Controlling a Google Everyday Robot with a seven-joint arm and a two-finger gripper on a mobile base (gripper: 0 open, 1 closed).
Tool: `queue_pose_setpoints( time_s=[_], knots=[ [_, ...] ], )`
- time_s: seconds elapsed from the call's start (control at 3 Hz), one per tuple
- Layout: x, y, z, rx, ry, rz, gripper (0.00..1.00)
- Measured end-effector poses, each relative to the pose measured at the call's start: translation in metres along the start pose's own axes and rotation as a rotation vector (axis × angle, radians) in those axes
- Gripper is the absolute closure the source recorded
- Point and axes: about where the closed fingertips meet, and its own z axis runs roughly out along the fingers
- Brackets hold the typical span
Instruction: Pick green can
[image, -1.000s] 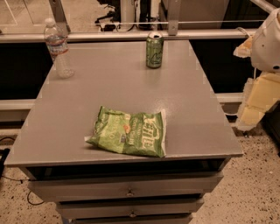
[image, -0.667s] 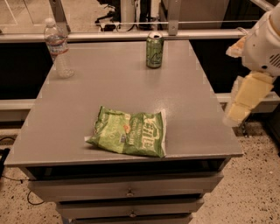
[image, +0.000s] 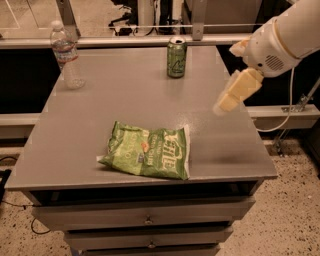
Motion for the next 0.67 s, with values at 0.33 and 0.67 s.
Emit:
queue_pose_setpoints(
  time_s=[0.33, 0.67],
  knots=[
    [-0.024, -0.047, 0.043, -0.007, -0.177, 0.080, 0.00],
    [-0.058, -0.106, 0.092, -0.019, -0.380, 0.173, 0.00]
  ],
)
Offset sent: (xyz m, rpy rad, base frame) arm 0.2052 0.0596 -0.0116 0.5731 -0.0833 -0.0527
